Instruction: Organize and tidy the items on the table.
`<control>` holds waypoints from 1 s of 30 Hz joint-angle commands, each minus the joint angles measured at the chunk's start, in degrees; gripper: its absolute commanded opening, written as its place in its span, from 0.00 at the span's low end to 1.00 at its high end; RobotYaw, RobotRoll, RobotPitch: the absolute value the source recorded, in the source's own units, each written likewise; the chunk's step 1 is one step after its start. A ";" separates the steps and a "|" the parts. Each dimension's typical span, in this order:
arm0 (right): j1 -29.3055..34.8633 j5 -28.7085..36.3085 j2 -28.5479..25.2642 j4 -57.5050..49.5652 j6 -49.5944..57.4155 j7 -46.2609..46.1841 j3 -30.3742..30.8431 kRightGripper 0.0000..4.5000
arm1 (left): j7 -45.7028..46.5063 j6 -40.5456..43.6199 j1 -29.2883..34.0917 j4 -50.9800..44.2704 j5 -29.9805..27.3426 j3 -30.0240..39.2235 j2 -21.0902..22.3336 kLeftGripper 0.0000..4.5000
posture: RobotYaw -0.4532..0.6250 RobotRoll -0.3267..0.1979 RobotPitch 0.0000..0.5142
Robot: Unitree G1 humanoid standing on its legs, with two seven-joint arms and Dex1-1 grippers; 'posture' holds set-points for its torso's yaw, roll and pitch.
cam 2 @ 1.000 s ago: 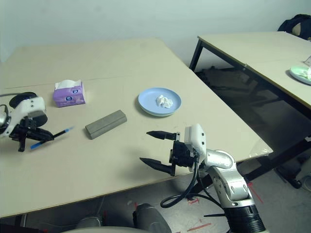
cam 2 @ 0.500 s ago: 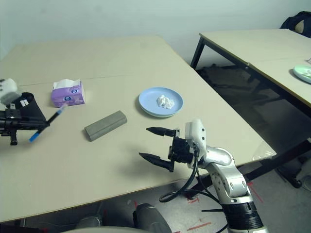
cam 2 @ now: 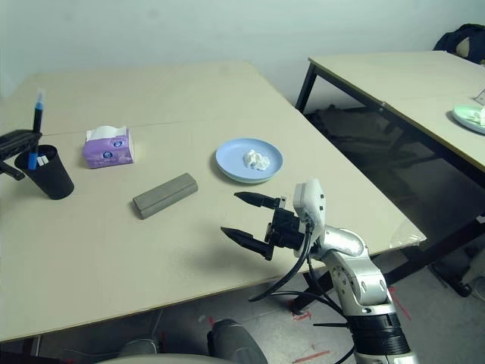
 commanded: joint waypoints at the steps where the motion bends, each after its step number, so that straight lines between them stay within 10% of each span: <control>1: -0.46 0.24 0.13 0.07 0.49 -0.33 -0.36 1.00 | 3.95 -4.49 -1.87 5.44 2.12 -0.92 -1.37 0.02 | 0.29 0.62 0.00; 22: -0.56 0.12 -0.47 -0.13 0.46 -0.64 -0.73 1.00 | 11.58 -22.93 -4.71 27.78 5.76 -4.57 -8.34 0.02 | 0.28 0.62 0.00; 30: -0.62 0.29 -0.62 -0.06 0.59 -0.51 -0.76 1.00 | 11.54 -20.09 -0.40 23.33 2.95 -3.03 -8.41 0.63 | 0.29 0.62 0.00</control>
